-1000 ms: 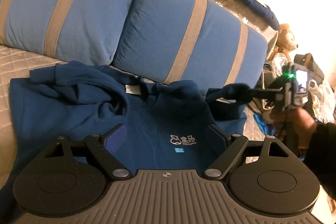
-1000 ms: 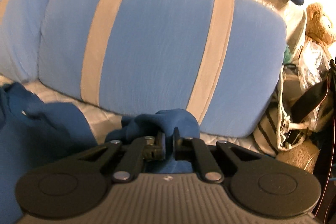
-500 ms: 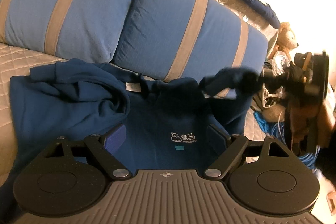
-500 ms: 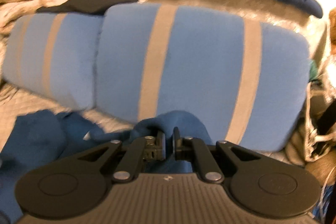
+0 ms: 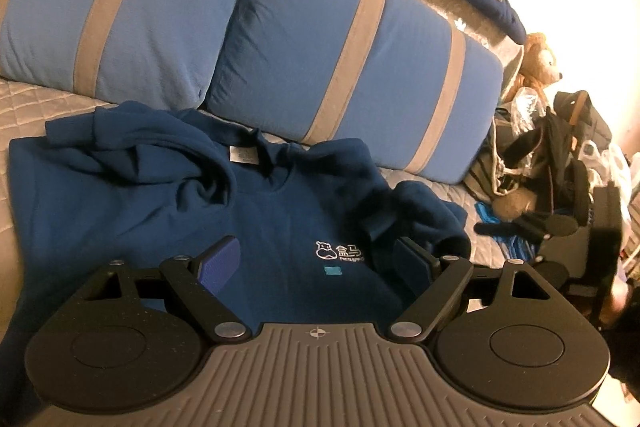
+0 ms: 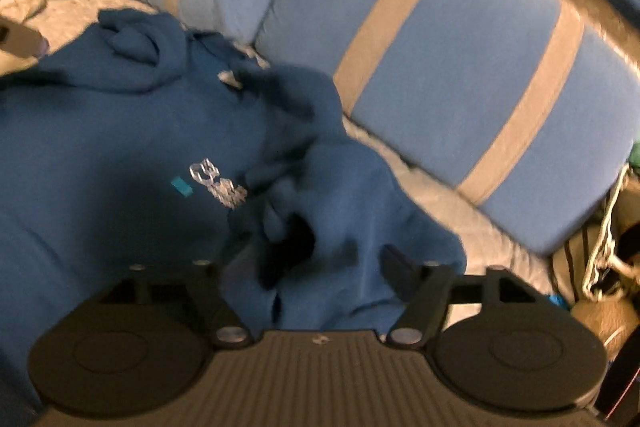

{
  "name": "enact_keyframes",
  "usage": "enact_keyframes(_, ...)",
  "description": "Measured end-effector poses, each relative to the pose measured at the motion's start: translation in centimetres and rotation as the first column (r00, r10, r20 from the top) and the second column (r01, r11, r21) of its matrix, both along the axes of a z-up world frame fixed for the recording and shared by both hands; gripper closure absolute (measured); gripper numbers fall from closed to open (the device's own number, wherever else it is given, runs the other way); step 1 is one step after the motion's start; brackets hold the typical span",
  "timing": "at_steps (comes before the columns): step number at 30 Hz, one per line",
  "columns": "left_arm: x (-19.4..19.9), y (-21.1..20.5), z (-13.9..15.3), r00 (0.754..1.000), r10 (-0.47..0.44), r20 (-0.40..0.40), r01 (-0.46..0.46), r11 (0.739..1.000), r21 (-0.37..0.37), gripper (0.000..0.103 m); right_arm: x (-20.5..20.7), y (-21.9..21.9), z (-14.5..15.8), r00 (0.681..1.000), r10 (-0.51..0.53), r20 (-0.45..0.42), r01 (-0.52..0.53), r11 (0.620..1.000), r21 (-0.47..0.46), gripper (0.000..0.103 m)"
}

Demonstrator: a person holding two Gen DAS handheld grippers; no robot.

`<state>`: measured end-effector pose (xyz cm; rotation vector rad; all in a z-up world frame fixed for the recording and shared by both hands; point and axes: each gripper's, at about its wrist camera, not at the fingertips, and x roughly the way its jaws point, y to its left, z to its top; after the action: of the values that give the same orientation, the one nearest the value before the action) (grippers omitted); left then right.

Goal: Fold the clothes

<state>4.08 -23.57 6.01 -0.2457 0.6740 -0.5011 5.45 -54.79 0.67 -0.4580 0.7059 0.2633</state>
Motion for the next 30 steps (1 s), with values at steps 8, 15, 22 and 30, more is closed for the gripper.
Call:
enact_keyframes(8, 0.2, 0.0, -0.3, 1.000, 0.011, -0.012, -0.011, 1.000, 0.006, 0.018, 2.7, 0.0, 2.6, 0.998, -0.025, 0.049, 0.022, 0.997, 0.069, 0.021)
enact_keyframes(15, 0.3, 0.1, -0.3, 1.000, 0.007, -0.016, -0.007, 1.000, -0.007, 0.018, 5.9, 0.6, 3.0, 0.998, -0.048, 0.045, 0.043, 0.994, 0.105, 0.022)
enact_keyframes(22, 0.5, 0.0, -0.6, 1.000, 0.013, -0.028, -0.013, 1.000, 0.005, 0.018, 9.9, 1.2, 1.4, 0.997, -0.079, -0.024, 0.081, 0.990, 0.112, 0.022)
enact_keyframes(30, 0.5, 0.3, -0.6, 1.000, 0.014, -0.026, -0.014, 1.000, 0.000, 0.018, 10.4, -0.5, 1.2, 0.988, -0.121, -0.091, 0.137, 0.972, 0.190, 0.090)
